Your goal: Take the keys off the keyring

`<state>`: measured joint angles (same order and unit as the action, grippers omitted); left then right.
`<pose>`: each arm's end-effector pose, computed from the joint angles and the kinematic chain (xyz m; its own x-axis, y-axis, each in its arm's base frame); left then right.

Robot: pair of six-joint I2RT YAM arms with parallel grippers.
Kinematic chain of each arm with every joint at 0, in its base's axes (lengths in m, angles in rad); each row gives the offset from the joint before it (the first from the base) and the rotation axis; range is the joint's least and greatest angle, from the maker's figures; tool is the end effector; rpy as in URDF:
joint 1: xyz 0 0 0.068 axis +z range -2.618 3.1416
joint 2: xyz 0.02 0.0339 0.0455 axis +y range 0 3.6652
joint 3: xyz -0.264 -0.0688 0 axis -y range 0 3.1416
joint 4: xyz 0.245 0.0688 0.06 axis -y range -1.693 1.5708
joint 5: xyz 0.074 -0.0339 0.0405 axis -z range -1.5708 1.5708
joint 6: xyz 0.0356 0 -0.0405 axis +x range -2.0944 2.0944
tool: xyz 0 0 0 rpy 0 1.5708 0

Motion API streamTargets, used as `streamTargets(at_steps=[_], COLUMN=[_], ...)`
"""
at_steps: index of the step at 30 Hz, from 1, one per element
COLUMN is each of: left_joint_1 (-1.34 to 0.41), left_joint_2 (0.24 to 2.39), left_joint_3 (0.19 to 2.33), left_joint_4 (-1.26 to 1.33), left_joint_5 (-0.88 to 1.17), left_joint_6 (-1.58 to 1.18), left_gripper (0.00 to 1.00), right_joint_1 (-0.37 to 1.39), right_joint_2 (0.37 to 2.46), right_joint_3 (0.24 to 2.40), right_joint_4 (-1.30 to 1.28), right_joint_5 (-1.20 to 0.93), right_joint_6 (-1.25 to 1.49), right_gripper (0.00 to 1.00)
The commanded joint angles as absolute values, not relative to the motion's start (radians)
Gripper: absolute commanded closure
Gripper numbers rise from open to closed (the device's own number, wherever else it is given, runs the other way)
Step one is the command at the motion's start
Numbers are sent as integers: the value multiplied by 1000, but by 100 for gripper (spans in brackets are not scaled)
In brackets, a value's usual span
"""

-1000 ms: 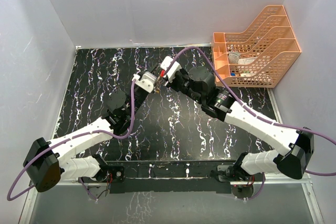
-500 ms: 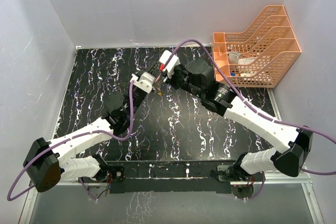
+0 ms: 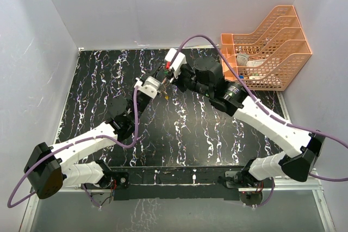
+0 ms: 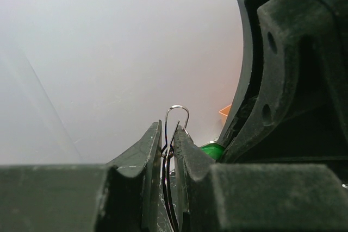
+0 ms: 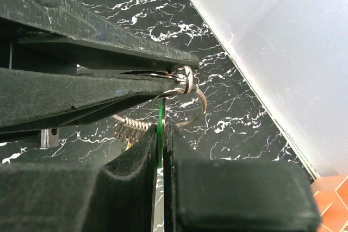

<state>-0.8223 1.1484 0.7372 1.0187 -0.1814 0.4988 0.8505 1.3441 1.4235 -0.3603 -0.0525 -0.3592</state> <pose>0.1747 -0.1787 0.3736 0.6377 0.0048 -0.7703 0.3585 0.8832 0.3023 0.2000 0.2308 0.4196 0.1043 -0.4133 -0.9046 -0.7981 0.5079 -0.3241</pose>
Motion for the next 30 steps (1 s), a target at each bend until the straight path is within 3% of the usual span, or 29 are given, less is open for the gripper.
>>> streamTargets(at_steps=[1,14,24,26,30], left_joint_1=[-816,-816,-816,-815,-816], left_joint_2=[1088,1065,1038,1024,997], left_joint_3=[803,826,783,770,752], left_joint_4=[1347,1388,1364,1342,1271], left_joint_5=[-202,-230,-249,-253,-291], left_joint_6=[519,610,582,565,539], left_gripper=[100,100,100,100,100], right_joint_1=[854,835,808,758,553], right_joint_2=[1422,1449,1320,1318,1356], right_joint_3=[1419,1467,1408,1390,1349], right_joint_4=[-674,-742,-534,-476,-410], right_joint_5=[-120,16,261,300,127], right_joint_6=[-332,-302,-285,-278,-205], right_gripper=[100,100,100,100,100])
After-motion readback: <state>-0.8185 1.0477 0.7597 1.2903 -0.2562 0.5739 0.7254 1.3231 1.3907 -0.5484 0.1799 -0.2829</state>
